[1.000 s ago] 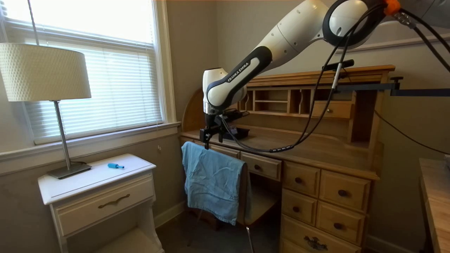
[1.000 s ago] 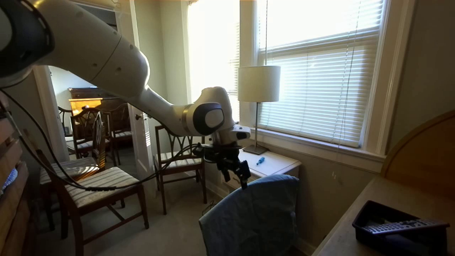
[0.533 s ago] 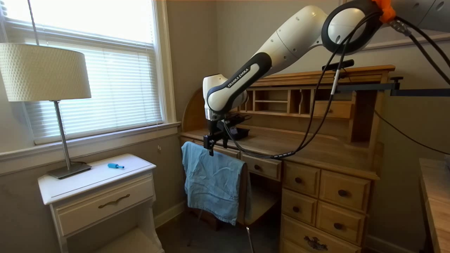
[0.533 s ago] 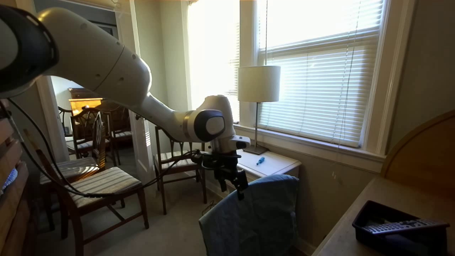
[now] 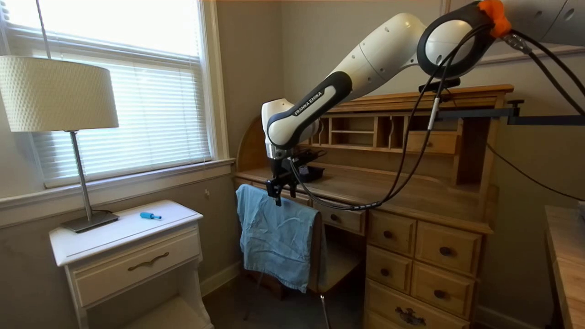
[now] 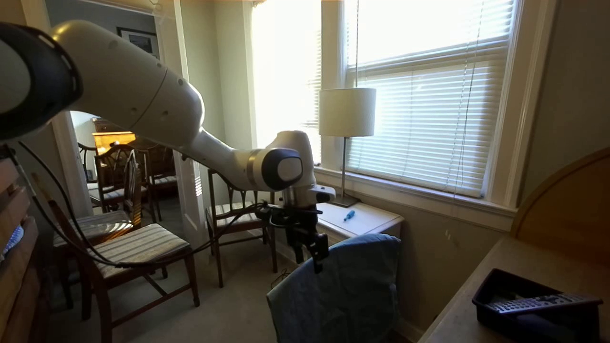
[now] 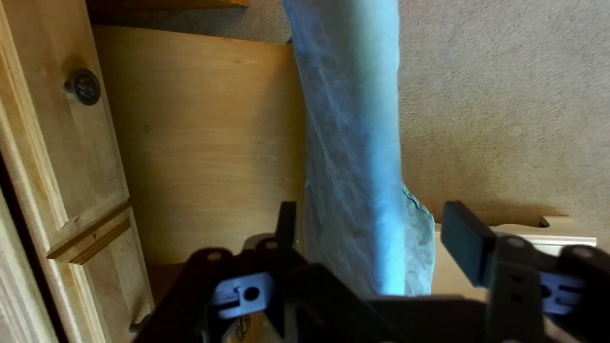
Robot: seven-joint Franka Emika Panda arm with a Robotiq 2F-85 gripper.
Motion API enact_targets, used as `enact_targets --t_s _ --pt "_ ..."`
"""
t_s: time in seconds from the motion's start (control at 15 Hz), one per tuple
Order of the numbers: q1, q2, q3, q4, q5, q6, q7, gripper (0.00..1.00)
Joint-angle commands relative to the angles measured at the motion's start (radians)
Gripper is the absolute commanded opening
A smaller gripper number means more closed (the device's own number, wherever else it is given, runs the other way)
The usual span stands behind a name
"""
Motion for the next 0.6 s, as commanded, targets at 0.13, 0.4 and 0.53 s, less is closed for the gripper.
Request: enact_targets --t_s 0.13,0.4,0.53 --pt "-0.014 0.051 0.019 0.094 0.001 -0.051 -0.017 0.46" --pt "-0.014 0.062 0.019 0.115 0.000 -0.057 -0.017 0.17" --pt "-0.014 0.066 0.019 0.123 0.000 -0.057 -0.018 0.07"
